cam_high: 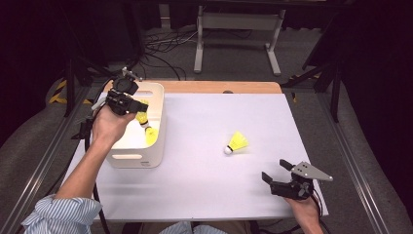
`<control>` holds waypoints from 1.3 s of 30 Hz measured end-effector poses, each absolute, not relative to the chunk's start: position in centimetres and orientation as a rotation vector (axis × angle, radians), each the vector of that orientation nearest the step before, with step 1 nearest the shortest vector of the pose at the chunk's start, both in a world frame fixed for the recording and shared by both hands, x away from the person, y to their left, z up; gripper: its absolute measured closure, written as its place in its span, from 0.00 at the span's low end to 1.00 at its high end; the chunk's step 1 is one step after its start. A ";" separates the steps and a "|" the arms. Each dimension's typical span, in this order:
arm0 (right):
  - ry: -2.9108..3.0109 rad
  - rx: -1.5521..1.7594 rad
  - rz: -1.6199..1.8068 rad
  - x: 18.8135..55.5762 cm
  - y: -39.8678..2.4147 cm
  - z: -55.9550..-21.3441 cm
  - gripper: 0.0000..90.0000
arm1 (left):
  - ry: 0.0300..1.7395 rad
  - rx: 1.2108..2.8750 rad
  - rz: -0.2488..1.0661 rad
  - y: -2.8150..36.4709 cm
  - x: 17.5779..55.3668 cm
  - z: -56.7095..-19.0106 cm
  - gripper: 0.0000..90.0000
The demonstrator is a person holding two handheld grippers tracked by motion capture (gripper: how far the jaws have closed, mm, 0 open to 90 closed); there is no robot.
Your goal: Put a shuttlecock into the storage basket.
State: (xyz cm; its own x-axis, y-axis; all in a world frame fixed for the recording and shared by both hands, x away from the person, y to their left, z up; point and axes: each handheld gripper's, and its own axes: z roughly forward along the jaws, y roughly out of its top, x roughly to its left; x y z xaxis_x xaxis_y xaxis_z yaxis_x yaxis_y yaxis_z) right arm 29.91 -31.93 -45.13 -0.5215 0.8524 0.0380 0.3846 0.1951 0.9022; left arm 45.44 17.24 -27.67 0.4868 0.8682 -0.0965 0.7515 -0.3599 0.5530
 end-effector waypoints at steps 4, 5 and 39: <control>1.996 1.147 1.292 29.9 -31.9 -45.1 0.15 | 1.355 2.198 0.281 17.4 46.0 -28.3 0.99; 1.996 1.147 1.292 29.9 -31.9 -45.1 0.15 | 1.355 2.198 0.281 17.4 46.0 -28.3 0.99; 1.999 1.142 1.298 29.9 -31.9 -45.1 0.15 | 1.464 2.157 0.207 17.6 49.9 -31.3 1.00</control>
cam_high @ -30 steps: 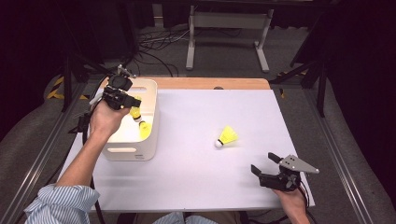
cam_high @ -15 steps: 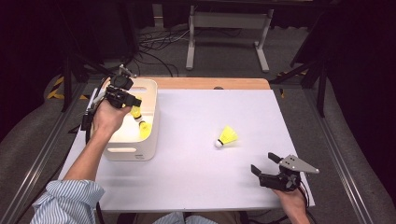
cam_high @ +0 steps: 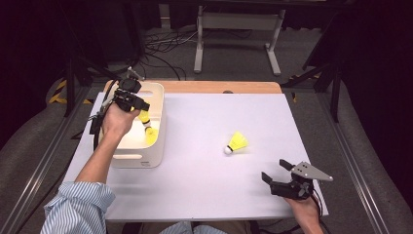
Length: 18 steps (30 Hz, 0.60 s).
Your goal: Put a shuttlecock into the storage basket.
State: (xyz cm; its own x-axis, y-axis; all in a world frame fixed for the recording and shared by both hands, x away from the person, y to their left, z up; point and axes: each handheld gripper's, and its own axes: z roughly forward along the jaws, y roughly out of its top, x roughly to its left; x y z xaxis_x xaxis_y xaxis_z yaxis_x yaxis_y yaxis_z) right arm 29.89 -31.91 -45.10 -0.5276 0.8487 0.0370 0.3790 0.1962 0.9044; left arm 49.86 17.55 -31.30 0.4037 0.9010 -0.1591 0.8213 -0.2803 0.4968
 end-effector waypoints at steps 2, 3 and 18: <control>1.998 1.143 1.299 29.9 -31.9 -45.1 0.15 | 1.472 2.154 0.205 17.6 50.0 -31.4 1.00; 1.999 1.141 1.298 29.9 -31.9 -45.1 0.15 | 1.477 2.156 0.205 17.7 50.2 -31.6 1.00; 2.001 1.152 1.291 29.9 -31.8 -45.1 0.15 | 1.530 2.132 0.183 18.2 51.7 -33.5 0.99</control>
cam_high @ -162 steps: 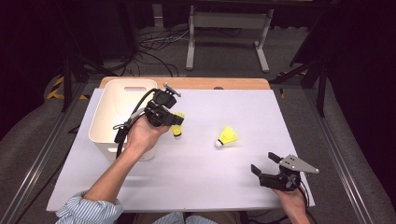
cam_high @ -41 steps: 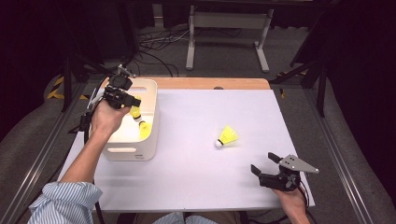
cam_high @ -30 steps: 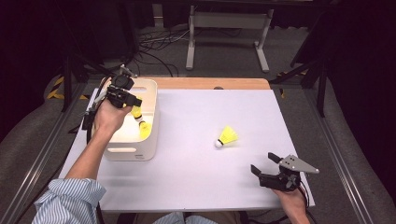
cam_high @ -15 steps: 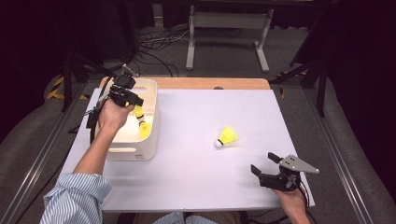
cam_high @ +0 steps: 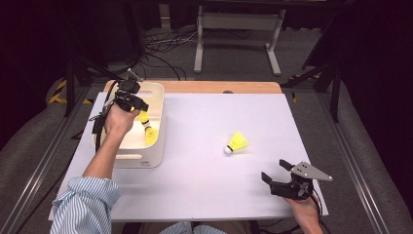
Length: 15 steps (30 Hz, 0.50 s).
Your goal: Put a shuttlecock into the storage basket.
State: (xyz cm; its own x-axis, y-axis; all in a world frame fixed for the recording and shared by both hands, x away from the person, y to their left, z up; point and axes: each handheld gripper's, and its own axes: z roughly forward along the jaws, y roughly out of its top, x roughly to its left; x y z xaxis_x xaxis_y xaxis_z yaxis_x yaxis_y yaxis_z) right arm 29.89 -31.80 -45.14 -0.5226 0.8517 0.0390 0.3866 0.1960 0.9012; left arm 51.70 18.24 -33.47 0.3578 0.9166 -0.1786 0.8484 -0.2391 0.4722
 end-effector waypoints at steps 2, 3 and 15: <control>2.001 1.149 1.288 29.9 -31.8 -45.1 0.15 | 1.533 2.139 0.181 18.1 51.9 -33.7 0.99; 2.000 1.148 1.290 29.9 -31.8 -45.1 0.15 | 1.534 2.139 0.180 18.1 52.0 -33.8 0.99; 2.006 1.145 1.299 29.9 -31.8 -45.1 0.15 | 1.538 2.144 0.227 17.4 51.9 -33.5 0.56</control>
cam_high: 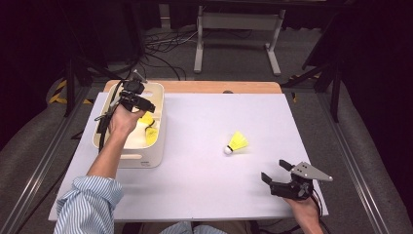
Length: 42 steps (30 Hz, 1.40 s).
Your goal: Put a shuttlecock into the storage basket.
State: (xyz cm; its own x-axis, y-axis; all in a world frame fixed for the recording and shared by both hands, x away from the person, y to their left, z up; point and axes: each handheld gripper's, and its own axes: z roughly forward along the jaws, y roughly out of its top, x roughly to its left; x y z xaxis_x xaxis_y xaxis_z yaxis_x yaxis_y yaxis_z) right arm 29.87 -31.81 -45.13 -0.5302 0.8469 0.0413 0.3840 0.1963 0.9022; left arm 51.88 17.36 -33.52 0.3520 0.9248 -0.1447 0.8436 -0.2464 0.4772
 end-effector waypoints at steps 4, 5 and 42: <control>2.012 1.139 1.294 29.9 -31.8 -45.2 0.15 | 1.527 2.135 0.251 17.3 51.4 -33.0 0.48; 2.010 1.140 1.294 29.9 -31.8 -45.2 0.15 | 1.522 2.131 0.253 17.3 51.3 -32.9 0.47; 1.993 1.170 1.285 30.1 -31.7 -45.2 0.15 | 1.427 2.123 0.328 16.6 47.7 -30.4 0.35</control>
